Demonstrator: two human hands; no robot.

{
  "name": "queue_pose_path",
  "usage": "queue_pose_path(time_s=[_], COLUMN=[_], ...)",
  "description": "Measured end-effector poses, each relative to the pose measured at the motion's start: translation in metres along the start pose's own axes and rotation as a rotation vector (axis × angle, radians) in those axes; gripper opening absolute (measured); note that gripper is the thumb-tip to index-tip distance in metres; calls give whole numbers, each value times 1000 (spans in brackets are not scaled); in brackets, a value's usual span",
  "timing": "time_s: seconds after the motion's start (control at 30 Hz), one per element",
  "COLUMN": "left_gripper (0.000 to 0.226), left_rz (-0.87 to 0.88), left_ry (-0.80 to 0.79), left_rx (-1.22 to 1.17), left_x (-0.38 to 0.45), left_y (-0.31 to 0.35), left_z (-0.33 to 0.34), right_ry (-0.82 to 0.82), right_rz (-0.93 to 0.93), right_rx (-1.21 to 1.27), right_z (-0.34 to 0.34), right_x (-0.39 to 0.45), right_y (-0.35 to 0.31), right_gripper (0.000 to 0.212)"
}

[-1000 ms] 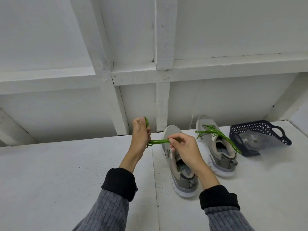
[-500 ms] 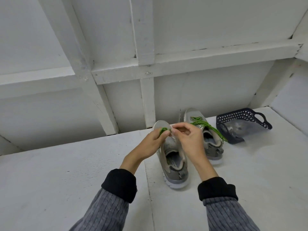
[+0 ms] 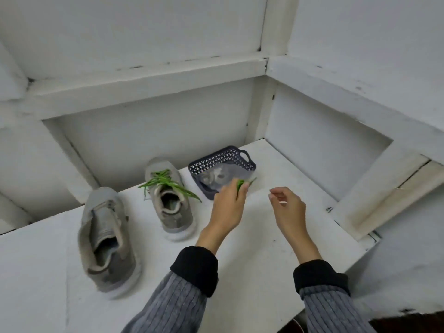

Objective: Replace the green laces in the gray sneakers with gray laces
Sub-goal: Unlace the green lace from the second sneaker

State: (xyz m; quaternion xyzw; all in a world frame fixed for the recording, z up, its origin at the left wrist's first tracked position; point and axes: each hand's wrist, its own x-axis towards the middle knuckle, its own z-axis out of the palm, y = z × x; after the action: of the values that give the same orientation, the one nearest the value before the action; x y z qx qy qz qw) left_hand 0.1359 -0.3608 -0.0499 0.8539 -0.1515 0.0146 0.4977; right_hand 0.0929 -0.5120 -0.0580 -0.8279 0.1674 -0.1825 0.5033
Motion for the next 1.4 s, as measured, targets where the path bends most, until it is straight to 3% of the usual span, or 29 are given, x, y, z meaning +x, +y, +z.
queue_pose_path(time_s=[0.13,0.3,0.47,0.53,0.63,0.77,0.97,1.03,1.1,1.2,1.27,1.33,1.4], left_gripper=[31,36,71,75,54,21,17,17,24,50,57,61,55], left_rz=[-91,-75,-51,-30,1,38,-76,-196,-413,-708,-668,-609,-573], left_ry=[-48,-95,-309,-342,-225,159,575,687,701,532,467,426,391], left_rx=[297,676,562,461,290,319,548,666,750,729,642,538,507], left_x=[9,11,14,13,6,-12,-61,-85,-108,-133,-141,-143,-146], left_y=[-14,-33,-29,-24,-12,-13,-51,-67,-82,-95,-99,-99,-101], left_z=[93,145,142,127,93,34,-73,-103,-127,-149,-156,-160,-164], right_ry=[-89,-230,-249,-239,-196,-181,-363,-459,-547,-651,-657,-564,-506], right_rz=[86,74,66,59,-4,-151,-386,-411,-433,-456,-431,-423,-420], right_rx=[-184,-336,-320,-291,-228,-109,4,20,-41,-261,-332,-281,-288], right_z=[-52,-80,-84,-81,-69,-39,45,77,108,145,162,172,179], right_x=[14,18,18,18,19,20,-1,-16,-30,-48,-56,-60,-65], right_y=[67,105,115,111,91,45,-35,-54,-65,-69,-65,-64,-66], right_gripper=[15,22,23,22,20,17,16,16,25,48,46,25,19])
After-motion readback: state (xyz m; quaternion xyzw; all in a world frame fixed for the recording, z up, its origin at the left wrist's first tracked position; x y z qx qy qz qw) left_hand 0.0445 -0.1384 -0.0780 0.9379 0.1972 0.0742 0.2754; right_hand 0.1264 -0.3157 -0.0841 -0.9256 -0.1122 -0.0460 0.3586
